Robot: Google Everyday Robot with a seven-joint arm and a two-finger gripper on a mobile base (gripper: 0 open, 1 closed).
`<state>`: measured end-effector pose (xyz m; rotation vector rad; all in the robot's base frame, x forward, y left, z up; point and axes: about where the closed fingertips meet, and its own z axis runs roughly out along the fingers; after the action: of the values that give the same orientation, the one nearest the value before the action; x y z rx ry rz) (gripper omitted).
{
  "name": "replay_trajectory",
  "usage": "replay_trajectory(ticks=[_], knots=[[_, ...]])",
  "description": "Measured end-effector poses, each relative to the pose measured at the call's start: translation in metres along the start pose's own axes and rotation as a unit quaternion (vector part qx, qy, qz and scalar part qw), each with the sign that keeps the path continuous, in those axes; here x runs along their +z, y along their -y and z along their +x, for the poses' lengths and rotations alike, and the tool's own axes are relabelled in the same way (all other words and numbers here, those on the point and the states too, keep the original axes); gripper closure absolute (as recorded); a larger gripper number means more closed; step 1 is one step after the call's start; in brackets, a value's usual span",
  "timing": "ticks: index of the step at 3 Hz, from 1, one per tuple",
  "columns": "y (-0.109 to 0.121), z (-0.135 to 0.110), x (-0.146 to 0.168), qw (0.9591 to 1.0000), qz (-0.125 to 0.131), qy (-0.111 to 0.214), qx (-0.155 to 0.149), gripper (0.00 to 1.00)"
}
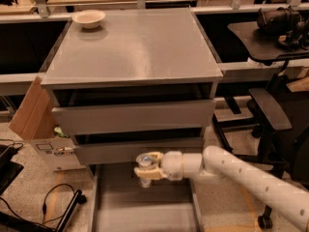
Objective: Pick redbull can from bottom drawer and place on counter
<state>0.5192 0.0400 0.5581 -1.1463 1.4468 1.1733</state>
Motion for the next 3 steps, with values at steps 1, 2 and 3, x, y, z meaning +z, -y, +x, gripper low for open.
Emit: replay_trajectory(ticks=[1,2,3], knots=[[0.021,-0.102,-0.014,0.9995,0.020,0.001,-0.026,1.00],[0.036,-0.167,-0.027,0.9976,0.037,-0.014,-0.056,1.00],[0.038,-0.183,-0.029,0.9969,0.042,-0.017,-0.064,1.00]])
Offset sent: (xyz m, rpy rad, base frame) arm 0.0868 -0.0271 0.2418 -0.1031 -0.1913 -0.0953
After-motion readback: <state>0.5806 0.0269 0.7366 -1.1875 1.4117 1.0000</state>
